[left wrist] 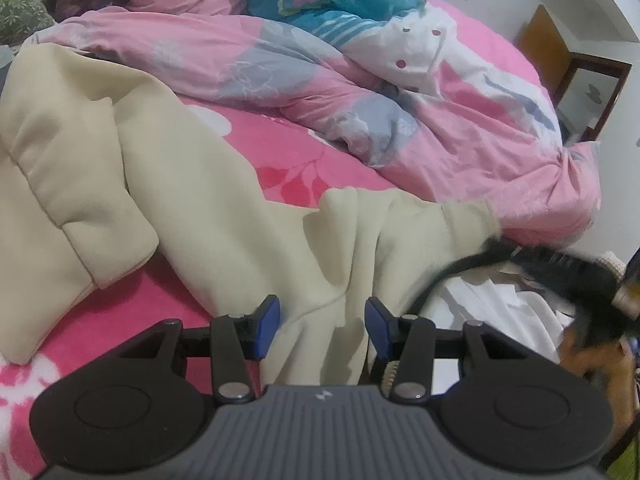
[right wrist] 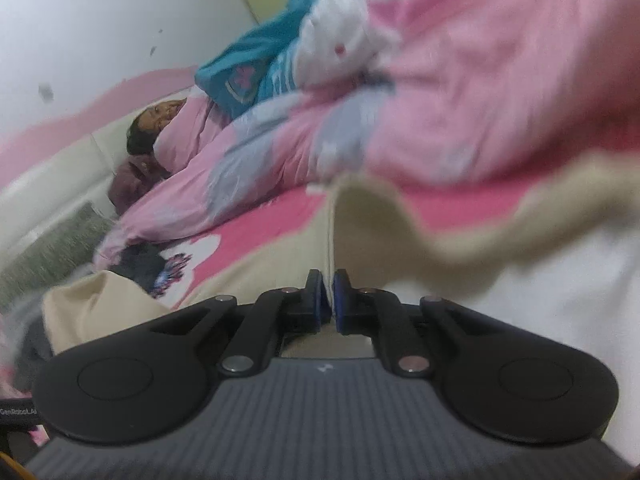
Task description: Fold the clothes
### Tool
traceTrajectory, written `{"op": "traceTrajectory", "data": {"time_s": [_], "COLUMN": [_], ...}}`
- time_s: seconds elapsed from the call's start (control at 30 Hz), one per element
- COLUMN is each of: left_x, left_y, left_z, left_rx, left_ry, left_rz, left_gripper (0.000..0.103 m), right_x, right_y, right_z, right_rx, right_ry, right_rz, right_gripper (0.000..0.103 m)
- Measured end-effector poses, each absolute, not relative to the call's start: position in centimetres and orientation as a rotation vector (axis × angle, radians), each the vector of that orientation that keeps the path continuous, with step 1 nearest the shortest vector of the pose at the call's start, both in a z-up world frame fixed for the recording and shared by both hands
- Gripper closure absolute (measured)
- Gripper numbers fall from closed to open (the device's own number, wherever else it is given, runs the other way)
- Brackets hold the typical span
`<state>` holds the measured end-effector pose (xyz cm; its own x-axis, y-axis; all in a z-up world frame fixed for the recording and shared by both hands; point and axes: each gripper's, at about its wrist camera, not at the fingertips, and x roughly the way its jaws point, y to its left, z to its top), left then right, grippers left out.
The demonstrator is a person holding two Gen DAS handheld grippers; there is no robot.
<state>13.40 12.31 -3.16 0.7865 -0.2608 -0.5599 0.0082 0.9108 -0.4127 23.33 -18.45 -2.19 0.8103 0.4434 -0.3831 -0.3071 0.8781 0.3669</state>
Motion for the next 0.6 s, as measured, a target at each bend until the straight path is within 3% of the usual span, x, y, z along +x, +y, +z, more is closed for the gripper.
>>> {"op": "traceTrajectory", "data": {"time_s": [0.13, 0.3, 0.47, 0.6], "left_x": [13.4, 12.9, 12.6, 12.8], "left_y": [11.6, 9.8, 8.6, 8.6], "left_z": [-3.1, -3.0, -3.4, -3.9], "left_rx": [-0.365, -0.282, -0.225, -0.223], "left_ry": [0.66, 0.659, 0.67, 0.695], "left_rz": [-0.16, -0.194, -0.204, -0.198], "left_gripper": [0.055, 0.055, 0.054, 0.054], "right_x": [24.9, 28.9, 33.2, 35.9], "right_y": [-18.7, -18.0, -15.5, -14.7], "right_z": [3.5, 6.8, 5.2, 0.8], "right_rx": [0.057, -0.199, -0.397, -0.433], "right_ry": [0.448, 0.457, 0.506, 0.601], "right_rz": [0.338, 0.257, 0.244, 0.208], "right_gripper": [0.098, 0.099, 0.099, 0.097]}}
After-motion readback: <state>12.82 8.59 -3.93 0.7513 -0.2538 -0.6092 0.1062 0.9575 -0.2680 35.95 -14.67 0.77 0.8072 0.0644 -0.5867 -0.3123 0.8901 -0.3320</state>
